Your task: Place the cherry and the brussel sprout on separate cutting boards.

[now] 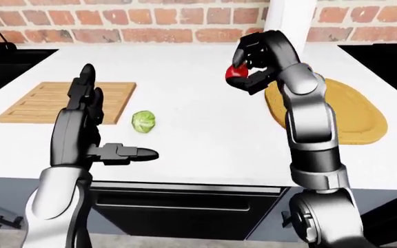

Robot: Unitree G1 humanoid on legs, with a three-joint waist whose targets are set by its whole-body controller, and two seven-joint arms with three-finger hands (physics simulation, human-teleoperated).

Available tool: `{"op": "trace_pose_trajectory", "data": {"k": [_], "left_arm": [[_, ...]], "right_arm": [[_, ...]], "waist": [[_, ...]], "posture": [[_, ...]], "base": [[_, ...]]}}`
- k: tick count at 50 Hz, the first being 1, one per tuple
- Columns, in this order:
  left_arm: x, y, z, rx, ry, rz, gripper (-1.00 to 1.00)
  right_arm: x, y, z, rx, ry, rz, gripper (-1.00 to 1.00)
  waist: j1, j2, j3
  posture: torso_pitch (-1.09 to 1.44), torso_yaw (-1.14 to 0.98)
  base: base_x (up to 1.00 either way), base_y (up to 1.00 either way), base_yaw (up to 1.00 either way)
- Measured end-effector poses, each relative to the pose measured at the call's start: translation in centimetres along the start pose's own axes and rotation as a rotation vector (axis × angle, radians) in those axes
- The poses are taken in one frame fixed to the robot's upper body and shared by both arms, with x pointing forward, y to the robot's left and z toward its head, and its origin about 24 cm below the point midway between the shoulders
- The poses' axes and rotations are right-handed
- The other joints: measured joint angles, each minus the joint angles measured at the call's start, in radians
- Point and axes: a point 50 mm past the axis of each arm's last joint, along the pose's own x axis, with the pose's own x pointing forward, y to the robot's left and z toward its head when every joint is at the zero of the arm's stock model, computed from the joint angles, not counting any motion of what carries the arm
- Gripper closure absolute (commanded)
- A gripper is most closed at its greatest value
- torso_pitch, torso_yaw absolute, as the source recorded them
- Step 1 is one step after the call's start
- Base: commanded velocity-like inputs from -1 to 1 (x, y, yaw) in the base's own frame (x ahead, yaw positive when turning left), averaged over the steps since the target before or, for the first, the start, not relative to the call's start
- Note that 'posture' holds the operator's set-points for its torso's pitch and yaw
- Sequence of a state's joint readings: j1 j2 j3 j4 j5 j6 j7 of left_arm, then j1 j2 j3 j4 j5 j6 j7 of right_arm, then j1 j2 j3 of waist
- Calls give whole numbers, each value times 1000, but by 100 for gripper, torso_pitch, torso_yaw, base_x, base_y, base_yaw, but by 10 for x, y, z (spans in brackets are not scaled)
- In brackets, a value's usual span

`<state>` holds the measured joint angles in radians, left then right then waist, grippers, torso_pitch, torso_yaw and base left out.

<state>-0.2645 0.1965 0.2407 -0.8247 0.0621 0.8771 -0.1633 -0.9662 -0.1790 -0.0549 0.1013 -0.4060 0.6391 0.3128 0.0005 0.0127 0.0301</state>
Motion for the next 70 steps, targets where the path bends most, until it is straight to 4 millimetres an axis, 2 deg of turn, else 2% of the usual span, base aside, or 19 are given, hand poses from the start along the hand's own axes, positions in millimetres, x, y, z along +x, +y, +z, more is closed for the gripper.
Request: {"op": "trace_pose_trajectory", "data": {"k": [8, 14, 21, 26, 36, 47, 56, 70], "left_arm": [[-1, 2, -1, -2, -2, 7, -100], [-2, 2, -2, -5, -1, 7, -100], [-2, 2, -4, -7, 5, 9, -100], [-2, 1, -5, -8, 6, 8, -100], [-3, 2, -5, -7, 5, 10, -100], [-3, 3, -2, -5, 0, 8, -100], [-4, 5, -3, -3, 4, 15, -100], [-6, 7, -5, -3, 9, 21, -100]], "right_arm": [[3, -50, -13, -26, 65, -116, 73], [-7, -76, -28, -52, 110, -182, 73], [-28, -109, -45, -91, 161, -260, 73], [-37, -122, -53, -124, 192, -293, 73], [-39, -121, -80, -218, 268, -296, 73], [-35, -116, -89, -260, 277, -295, 73], [-30, -104, -107, -256, 307, -286, 71], [-28, -101, -114, -271, 318, -289, 34]], "waist": [[1, -6, 3], [2, -9, 6], [4, -14, 5], [2, -17, 4], [2, -17, 3], [2, -18, 1], [3, -18, -1], [4, -17, -3]], "posture": [[0, 0], [0, 0], [0, 0], [0, 0], [0, 0], [0, 0], [0, 0], [0, 0]], "base": [[0, 0, 0], [0, 0, 0], [0, 0, 0], [0, 0, 0], [0, 0, 0], [0, 0, 0], [0, 0, 0], [0, 0, 0]]}}
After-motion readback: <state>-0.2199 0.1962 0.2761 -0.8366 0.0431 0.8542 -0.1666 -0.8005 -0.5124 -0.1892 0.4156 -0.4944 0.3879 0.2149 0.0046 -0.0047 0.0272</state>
